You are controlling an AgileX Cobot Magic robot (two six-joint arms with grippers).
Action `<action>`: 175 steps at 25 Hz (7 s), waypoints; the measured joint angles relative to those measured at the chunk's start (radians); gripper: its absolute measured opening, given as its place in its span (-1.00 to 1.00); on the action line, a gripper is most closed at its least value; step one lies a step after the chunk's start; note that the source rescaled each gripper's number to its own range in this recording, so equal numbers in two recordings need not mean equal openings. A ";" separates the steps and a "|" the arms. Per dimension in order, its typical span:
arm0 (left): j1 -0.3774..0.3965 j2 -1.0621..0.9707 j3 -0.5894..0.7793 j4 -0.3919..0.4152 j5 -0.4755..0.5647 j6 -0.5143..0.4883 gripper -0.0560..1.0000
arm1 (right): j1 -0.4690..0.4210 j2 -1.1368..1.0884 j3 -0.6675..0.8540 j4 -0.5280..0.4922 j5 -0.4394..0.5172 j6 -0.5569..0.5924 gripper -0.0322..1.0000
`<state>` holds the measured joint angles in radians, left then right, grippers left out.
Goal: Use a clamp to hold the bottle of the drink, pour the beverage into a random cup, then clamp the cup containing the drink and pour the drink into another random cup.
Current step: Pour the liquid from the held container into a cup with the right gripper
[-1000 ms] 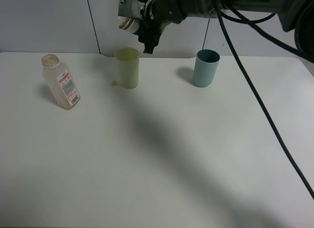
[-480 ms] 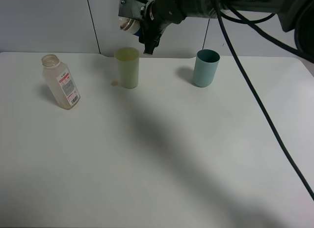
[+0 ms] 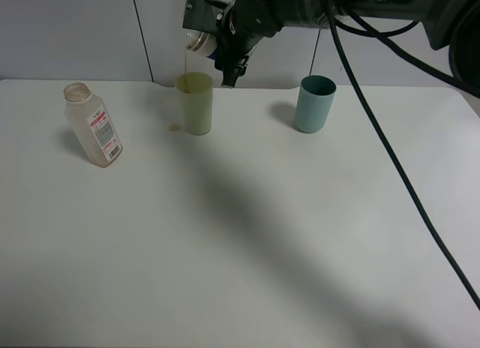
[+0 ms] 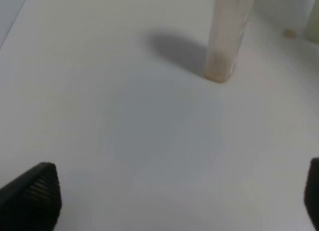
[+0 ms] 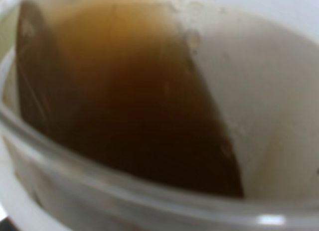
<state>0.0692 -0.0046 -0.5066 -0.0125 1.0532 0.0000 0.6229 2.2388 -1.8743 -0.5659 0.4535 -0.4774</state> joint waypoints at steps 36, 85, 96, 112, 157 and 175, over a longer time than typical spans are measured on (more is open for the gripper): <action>0.000 0.000 0.000 0.000 0.000 0.000 0.97 | 0.006 -0.108 0.169 -0.081 0.038 0.052 -0.94; 0.000 0.000 0.000 0.000 0.000 0.000 0.97 | 0.011 -0.108 0.169 -0.209 0.054 0.052 -0.94; 0.000 0.000 0.000 0.000 0.000 0.000 0.97 | 0.020 -0.108 0.169 -0.217 0.045 0.052 -0.94; 0.000 0.000 0.000 0.000 0.000 0.000 0.97 | 0.032 -0.108 0.169 -0.265 0.049 0.048 -0.94; 0.000 0.000 0.000 0.000 0.000 0.000 0.97 | 0.049 -0.108 0.169 -0.437 0.065 0.000 -0.94; 0.000 0.000 0.000 0.000 0.000 0.000 0.97 | 0.049 -0.108 0.169 -0.473 0.020 0.001 -0.94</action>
<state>0.0692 -0.0046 -0.5066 -0.0125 1.0532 0.0000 0.6715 2.1303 -1.7057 -1.0394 0.4738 -0.4766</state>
